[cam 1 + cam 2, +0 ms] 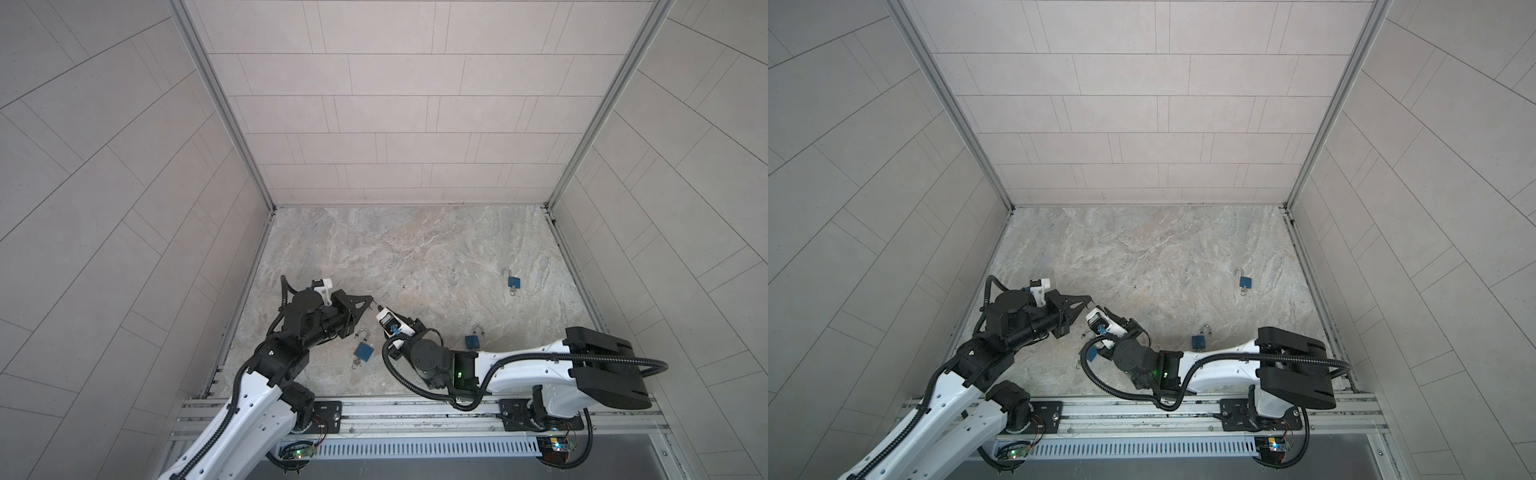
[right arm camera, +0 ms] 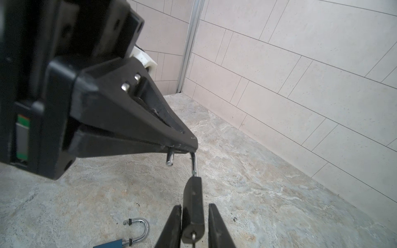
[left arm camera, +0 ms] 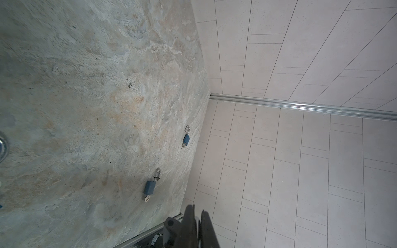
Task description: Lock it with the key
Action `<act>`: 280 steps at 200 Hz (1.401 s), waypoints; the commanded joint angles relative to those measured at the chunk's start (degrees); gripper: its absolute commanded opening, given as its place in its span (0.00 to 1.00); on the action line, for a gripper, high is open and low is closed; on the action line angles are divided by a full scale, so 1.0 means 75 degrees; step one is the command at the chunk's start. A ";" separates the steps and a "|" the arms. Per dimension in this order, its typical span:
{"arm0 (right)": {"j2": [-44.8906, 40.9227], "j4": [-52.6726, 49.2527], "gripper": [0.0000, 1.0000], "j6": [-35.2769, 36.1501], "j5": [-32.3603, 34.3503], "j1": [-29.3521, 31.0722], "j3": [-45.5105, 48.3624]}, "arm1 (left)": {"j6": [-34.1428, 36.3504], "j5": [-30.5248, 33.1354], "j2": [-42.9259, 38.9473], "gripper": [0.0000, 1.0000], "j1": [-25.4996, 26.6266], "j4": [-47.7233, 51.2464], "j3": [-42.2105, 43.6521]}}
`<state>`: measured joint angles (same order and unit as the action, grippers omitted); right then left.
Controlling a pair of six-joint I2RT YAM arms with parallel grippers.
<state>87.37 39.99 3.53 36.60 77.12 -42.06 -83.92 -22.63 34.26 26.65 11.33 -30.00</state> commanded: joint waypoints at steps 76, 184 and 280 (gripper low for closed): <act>-0.2024 -0.1947 0.00 -0.3541 -0.3125 -0.1695 0.0043 | 0.0176 -0.0032 -0.0232 0.00 -0.0006 -0.1099 0.0283; -0.2059 -0.3334 0.00 -0.3612 -0.4954 -0.2092 -0.0798 | 0.0210 -0.0568 0.0492 0.00 0.0007 -0.2171 0.0402; -0.1619 -0.2698 0.00 -0.5057 -0.5989 -0.2619 -0.1216 | 0.0300 -0.0708 0.0417 0.00 0.0013 -0.2470 0.0504</act>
<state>74.81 13.56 -28.03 -3.11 59.13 -48.31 -82.50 -24.97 38.06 26.37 -4.62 -27.03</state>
